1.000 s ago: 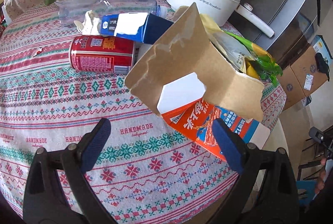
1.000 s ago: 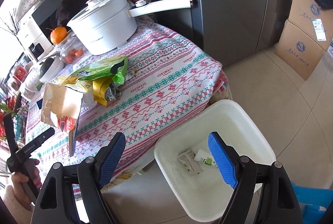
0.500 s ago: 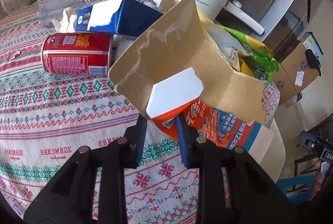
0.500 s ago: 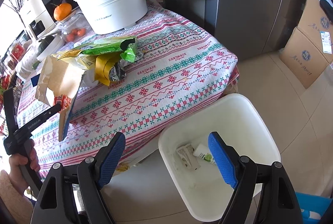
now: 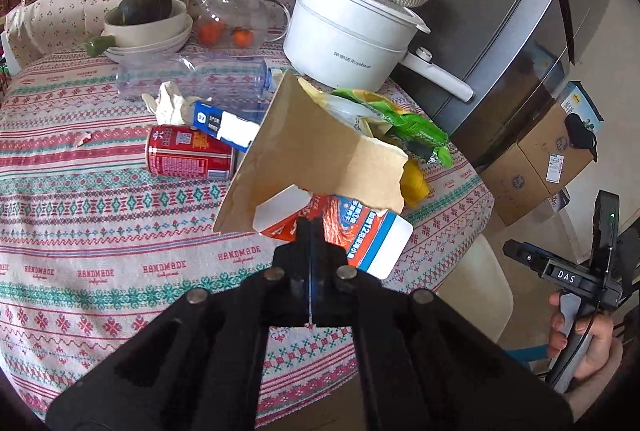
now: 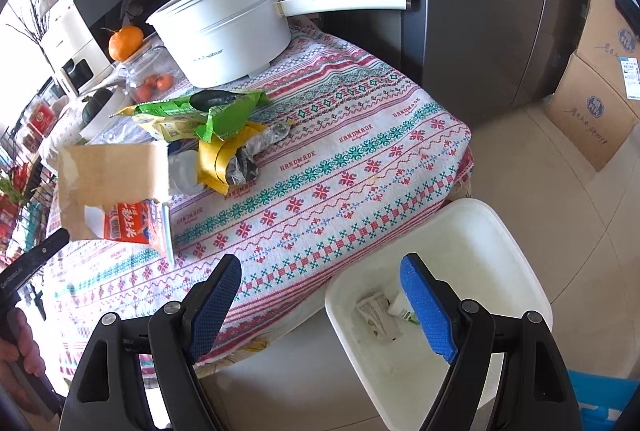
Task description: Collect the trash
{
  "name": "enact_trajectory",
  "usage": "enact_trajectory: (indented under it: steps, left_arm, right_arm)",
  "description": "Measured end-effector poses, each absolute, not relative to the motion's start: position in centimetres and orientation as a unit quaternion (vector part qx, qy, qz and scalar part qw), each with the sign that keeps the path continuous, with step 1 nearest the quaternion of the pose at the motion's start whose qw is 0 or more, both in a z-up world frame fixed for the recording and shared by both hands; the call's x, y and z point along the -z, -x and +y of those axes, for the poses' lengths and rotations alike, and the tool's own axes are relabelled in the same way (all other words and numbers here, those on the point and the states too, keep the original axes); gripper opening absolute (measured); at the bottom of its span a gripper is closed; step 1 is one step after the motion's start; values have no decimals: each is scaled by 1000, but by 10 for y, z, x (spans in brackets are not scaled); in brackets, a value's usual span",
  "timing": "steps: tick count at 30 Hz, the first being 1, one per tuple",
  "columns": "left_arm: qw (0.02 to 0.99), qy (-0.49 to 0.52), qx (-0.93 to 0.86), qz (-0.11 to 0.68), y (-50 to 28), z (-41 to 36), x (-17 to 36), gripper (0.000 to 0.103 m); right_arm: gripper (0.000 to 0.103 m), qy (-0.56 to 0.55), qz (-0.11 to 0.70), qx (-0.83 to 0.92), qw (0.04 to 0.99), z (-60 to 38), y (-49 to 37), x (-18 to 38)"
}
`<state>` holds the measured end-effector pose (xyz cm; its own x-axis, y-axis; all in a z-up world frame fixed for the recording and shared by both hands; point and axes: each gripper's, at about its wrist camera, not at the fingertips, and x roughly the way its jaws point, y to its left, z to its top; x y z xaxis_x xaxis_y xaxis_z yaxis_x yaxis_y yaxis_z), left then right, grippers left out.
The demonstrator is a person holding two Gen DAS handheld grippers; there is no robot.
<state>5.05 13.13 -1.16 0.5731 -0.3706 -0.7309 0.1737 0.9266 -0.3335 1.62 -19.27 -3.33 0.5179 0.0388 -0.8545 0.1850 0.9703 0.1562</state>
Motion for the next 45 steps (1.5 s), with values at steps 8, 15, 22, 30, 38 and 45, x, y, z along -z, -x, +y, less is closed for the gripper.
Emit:
enact_trajectory:
  steps: [8, 15, 22, 30, 38, 45]
  left_arm:
    - [882, 117, 109, 443, -74, 174, 30, 71]
    - [871, 119, 157, 450, -106, 166, 61, 70]
    - [871, 112, 182, 443, -112, 139, 64, 11]
    - [884, 80, 179, 424, -89, 135, 17, 1]
    - [893, 101, 147, 414, -63, 169, -18, 1]
    - [913, 85, 111, 382, -56, 186, -40, 1]
  right_arm:
    - [83, -127, 478, 35, 868, -184, -30, 30]
    - [83, -129, 489, 31, 862, -176, -40, 39]
    - [83, -118, 490, 31, 863, -172, -42, 41]
    - [83, -141, 459, 8, 877, -177, -53, 19]
    - [83, -130, 432, -43, 892, -150, -90, -5]
    - [78, -98, 414, -62, 903, -122, -108, -5]
